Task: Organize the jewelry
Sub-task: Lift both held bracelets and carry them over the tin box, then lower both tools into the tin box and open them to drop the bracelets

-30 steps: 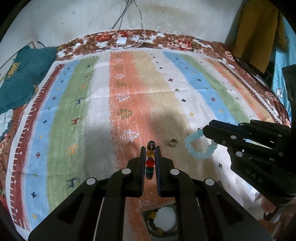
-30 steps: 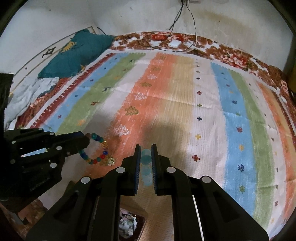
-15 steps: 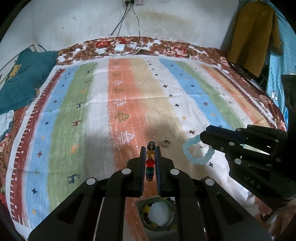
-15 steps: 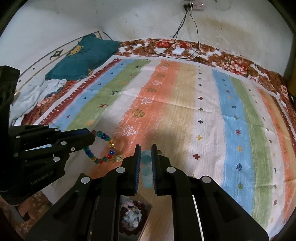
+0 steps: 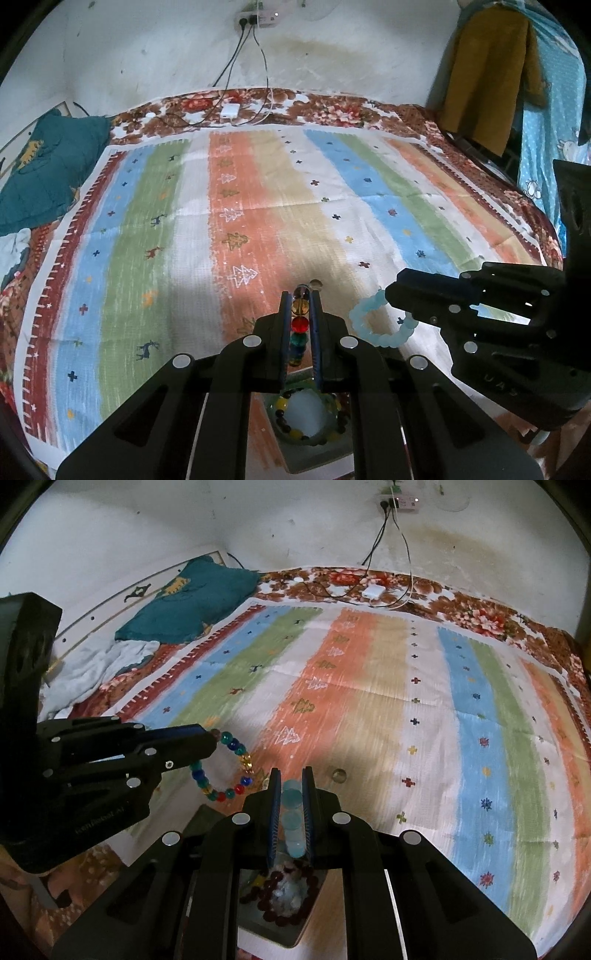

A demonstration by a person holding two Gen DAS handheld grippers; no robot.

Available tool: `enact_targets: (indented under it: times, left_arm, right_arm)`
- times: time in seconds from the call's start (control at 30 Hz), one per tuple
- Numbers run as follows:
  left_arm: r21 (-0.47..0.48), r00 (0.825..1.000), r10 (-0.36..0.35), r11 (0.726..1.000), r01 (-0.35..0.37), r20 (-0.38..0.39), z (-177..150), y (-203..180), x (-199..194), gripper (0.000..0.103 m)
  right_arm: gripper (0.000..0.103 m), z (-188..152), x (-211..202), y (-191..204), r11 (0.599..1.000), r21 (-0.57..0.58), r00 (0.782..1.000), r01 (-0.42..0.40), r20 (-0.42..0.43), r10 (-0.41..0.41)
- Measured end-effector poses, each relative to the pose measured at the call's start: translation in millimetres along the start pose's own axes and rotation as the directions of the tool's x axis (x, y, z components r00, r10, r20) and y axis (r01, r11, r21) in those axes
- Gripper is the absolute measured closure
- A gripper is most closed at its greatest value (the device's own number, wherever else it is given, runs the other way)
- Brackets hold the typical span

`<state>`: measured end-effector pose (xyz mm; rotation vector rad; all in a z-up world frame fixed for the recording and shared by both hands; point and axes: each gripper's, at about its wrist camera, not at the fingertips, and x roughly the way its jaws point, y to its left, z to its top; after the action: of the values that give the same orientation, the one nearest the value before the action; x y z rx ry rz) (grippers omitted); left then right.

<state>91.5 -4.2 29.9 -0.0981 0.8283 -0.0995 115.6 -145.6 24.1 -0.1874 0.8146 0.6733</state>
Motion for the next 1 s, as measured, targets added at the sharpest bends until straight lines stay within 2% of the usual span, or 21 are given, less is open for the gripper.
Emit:
enact_targets:
  times: [0.47, 1.0]
  left_arm:
    - [0.036, 1.0, 0.02, 0.999, -0.02, -0.001, -19.9, -11.0, -9.5, 0.094]
    - [0.044, 1.0, 0.006, 0.999, -0.005, -0.01, -37.9, -15.2, -14.5, 0.094]
  right_arm:
    - [0.091, -17.8, -6.7, 5.2, 1.0, -0.01, 1.0, -0.008, -0.012, 0.008]
    - [0.091, -38.5, -8.0, 13.0, 1.0, -0.019, 0.998, -0.023, -0.057, 0.022]
